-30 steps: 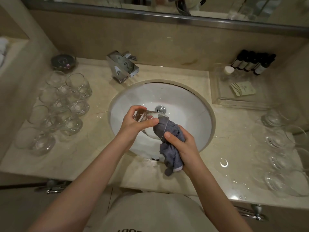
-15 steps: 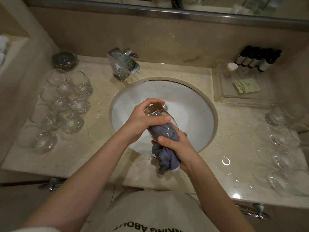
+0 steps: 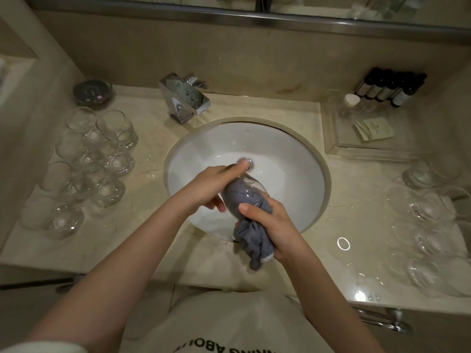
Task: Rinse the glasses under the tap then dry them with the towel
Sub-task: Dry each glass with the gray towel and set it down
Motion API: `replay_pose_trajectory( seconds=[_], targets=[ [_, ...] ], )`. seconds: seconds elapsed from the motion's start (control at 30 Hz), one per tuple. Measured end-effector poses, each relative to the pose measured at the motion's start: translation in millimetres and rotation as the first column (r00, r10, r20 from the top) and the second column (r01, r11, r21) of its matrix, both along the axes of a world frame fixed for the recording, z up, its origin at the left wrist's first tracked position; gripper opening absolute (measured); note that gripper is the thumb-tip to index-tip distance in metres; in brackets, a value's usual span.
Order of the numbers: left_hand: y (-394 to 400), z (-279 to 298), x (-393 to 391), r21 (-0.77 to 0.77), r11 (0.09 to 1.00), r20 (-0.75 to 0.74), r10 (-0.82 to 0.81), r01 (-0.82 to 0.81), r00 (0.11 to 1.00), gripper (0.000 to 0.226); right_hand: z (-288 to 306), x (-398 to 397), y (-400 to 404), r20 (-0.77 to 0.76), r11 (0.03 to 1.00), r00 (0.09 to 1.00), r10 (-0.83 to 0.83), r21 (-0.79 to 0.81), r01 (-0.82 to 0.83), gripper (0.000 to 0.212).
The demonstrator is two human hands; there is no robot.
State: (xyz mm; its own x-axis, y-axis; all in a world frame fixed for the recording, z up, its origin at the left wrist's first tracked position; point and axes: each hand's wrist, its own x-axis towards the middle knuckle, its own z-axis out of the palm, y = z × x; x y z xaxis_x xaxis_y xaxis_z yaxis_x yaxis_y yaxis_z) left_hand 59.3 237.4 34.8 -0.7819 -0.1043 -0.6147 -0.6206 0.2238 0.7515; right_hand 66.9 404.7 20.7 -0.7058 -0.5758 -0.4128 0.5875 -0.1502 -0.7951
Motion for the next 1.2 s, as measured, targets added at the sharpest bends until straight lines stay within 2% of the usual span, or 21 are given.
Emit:
replay_pose_trajectory(
  seconds=[0.07, 0.1, 0.2, 0.23, 0.27, 0.33, 0.37, 0.43, 0.5, 0.57, 0.63, 0.7, 0.77, 0.83, 0.87, 0.97, 1.1, 1.2],
  targets=[
    [0, -4, -2, -0.043, 0.998, -0.04, 0.032, -0.034, 0.999, 0.041, 4, 0, -2, 0.038, 1.0, 0.999, -0.024, -0.007, 0.025, 0.009],
    [-1, -6, -3, 0.005, 0.999, -0.063, 0.044, -0.044, 0.997, 0.041, 2, -2, -2, 0.085, 0.999, 0.996, -0.039, -0.006, 0.04, 0.018],
    [-2, -9, 3, 0.15, 0.988, -0.166, 0.055, -0.029, 0.985, 0.026, -4, -3, 0, 0.344, 0.994, 0.936, -0.073, -0.046, 0.095, 0.069],
    [-3, -9, 4, 0.169, 0.985, -0.206, 0.059, -0.024, 0.977, 0.02, -8, -2, 2, 0.42, 0.993, 0.905, -0.061, -0.07, 0.1, 0.076],
    [-4, -10, 5, 0.183, 0.983, -0.244, 0.051, -0.006, 0.968, 0.019, -9, -1, 3, 0.482, 0.989, 0.875, -0.041, -0.103, 0.104, 0.075],
    [-8, -8, 4, 0.196, 0.978, -0.277, -0.013, 0.069, 0.961, 0.028, -8, 1, 6, 0.521, 0.976, 0.853, -0.027, -0.17, 0.135, 0.057],
    [-11, -6, 3, 0.192, 0.975, -0.267, -0.058, 0.112, 0.962, 0.035, -8, 2, 6, 0.469, 0.975, 0.882, -0.042, -0.173, 0.138, 0.045],
    [-15, 1, -3, 0.176, 0.973, -0.174, -0.119, 0.15, 0.977, 0.047, -2, 2, 5, 0.25, 0.991, 0.967, -0.058, -0.1, 0.085, 0.028],
    [-16, 7, -9, 0.127, 0.981, -0.024, -0.143, 0.145, 0.989, 0.056, 0, 2, 4, 0.019, 1.0, 1.0, -0.025, 0.001, 0.025, 0.029],
    [-16, 8, -12, 0.074, 0.977, 0.046, -0.202, 0.198, 0.978, 0.059, 0, 3, 2, -0.11, 0.999, 0.994, 0.021, 0.048, -0.016, 0.035],
    [-19, 8, -11, 0.097, 0.964, 0.014, -0.25, 0.247, 0.968, 0.05, 0, 3, 2, -0.088, 0.999, 0.996, 0.028, 0.04, -0.025, 0.031],
    [-22, 8, -7, 0.126, 0.957, -0.038, -0.258, 0.261, 0.965, 0.045, 1, 1, 4, 0.068, 1.0, 0.998, 0.019, -0.013, -0.018, 0.028],
    [-25, 10, -2, 0.135, 0.949, -0.085, -0.276, 0.285, 0.957, 0.041, -3, 1, 5, 0.258, 0.996, 0.966, -0.014, -0.08, 0.035, 0.043],
    [-29, 9, 3, 0.125, 0.94, -0.131, -0.302, 0.318, 0.944, 0.046, -7, 1, 6, 0.317, 0.991, 0.948, -0.008, -0.122, 0.049, 0.06],
    [-32, 8, 5, 0.127, 0.935, -0.148, -0.312, 0.331, 0.938, 0.048, -8, 1, 7, 0.281, 0.993, 0.96, 0.02, -0.121, 0.014, 0.057],
    [-34, 9, 10, 0.182, 0.93, -0.123, -0.301, 0.319, 0.946, 0.044, -4, 0, 11, 0.078, 0.993, 0.99, 0.118, -0.02, -0.116, 0.028],
    [-27, 16, 13, 0.311, 0.912, 0.038, -0.292, 0.267, 0.956, 0.035, 3, -7, 15, -0.192, 0.963, 0.944, 0.267, 0.082, -0.256, 0.035],
    [-27, 16, 16, 0.32, 0.915, -0.016, -0.252, 0.244, 0.968, 0.039, 5, -9, 16, -0.198, 0.952, 0.932, 0.303, 0.108, -0.286, 0.039]
  ],
)
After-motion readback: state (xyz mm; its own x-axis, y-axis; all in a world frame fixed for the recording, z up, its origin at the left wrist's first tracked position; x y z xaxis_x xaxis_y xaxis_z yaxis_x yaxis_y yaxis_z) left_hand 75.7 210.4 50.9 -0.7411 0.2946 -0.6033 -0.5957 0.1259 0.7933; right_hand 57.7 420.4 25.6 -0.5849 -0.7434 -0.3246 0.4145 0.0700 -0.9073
